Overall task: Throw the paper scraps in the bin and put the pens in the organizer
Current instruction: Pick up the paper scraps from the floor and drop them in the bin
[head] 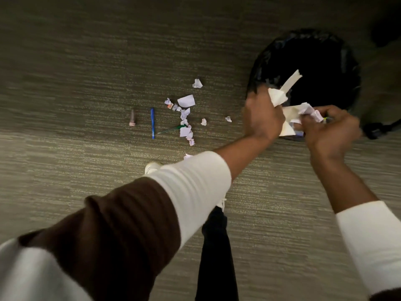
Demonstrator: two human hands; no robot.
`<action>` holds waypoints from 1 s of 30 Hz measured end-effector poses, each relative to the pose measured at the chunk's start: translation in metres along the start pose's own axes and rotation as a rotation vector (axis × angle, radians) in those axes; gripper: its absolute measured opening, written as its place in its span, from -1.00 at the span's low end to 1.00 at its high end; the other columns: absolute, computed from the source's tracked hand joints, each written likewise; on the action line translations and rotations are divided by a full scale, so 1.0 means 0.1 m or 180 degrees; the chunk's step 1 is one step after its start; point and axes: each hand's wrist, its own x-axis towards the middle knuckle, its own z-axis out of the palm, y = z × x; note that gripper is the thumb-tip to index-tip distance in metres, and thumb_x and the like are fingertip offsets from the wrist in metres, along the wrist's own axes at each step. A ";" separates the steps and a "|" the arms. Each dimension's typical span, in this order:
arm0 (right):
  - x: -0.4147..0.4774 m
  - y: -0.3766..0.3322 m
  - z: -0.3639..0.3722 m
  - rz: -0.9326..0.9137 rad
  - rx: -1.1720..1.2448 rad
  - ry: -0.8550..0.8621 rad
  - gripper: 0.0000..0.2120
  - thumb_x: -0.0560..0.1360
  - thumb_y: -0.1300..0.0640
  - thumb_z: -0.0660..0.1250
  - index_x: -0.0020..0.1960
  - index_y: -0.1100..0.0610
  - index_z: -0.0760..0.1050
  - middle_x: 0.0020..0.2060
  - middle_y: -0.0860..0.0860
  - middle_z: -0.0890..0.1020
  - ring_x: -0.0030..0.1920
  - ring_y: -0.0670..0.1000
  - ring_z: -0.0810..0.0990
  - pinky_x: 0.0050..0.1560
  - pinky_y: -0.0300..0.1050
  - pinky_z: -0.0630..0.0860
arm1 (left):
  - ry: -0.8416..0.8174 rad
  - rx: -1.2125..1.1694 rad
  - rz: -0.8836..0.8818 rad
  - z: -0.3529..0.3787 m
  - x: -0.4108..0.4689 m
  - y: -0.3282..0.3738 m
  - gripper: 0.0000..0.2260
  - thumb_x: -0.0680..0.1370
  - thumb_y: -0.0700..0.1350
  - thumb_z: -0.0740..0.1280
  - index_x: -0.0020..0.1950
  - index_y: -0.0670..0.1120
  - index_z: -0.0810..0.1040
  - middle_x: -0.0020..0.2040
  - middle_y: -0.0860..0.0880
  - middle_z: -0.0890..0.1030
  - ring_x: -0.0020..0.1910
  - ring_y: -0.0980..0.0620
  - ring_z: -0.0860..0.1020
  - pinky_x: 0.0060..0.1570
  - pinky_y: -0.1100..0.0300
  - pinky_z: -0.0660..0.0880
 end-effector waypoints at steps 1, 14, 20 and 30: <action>0.06 0.02 -0.03 0.0096 0.0132 0.0096 -0.88 0.38 0.04 0.50 -0.11 0.05 0.70 -0.21 0.05 0.74 -0.32 -0.12 0.65 -0.26 -0.09 0.64 | -0.0056 0.0059 0.0002 0.10 0.03 0.09 -0.59 0.55 -0.20 0.47 0.38 -0.16 0.50 0.28 -0.22 0.62 0.25 -0.27 0.62 0.22 -0.07 0.57; 0.47 0.29 -0.04 0.0623 0.0024 0.0015 -0.52 0.51 -0.19 0.29 0.30 0.08 0.59 0.14 0.05 0.71 0.07 -0.02 0.62 -0.04 -0.22 0.41 | -0.1336 -0.0175 -0.0342 0.78 0.17 0.38 -0.20 0.65 0.31 0.24 0.55 -0.37 0.30 0.48 -0.34 0.49 0.48 -0.31 0.48 0.37 -0.11 0.53; 0.26 0.32 0.02 0.0243 -0.0008 -0.0183 -0.73 0.47 0.06 0.35 0.15 0.06 0.64 0.04 0.08 0.74 0.03 0.09 0.73 0.08 0.06 0.67 | -0.0857 -0.0196 -0.0118 0.62 0.00 0.03 -0.41 0.64 0.16 0.38 0.46 -0.23 0.35 0.39 -0.27 0.53 0.37 -0.29 0.54 0.28 -0.08 0.56; -0.52 0.14 0.77 -0.0637 0.0085 -0.1337 -0.89 0.55 0.08 0.43 0.05 0.06 0.61 -0.08 0.03 0.71 -0.19 0.02 0.68 -0.11 0.20 0.70 | -0.0742 0.0774 -0.1014 -0.11 -0.29 -1.50 -0.73 0.63 -0.02 0.36 0.22 -0.18 0.56 0.16 -0.20 0.68 0.17 -0.25 0.67 0.16 -0.11 0.63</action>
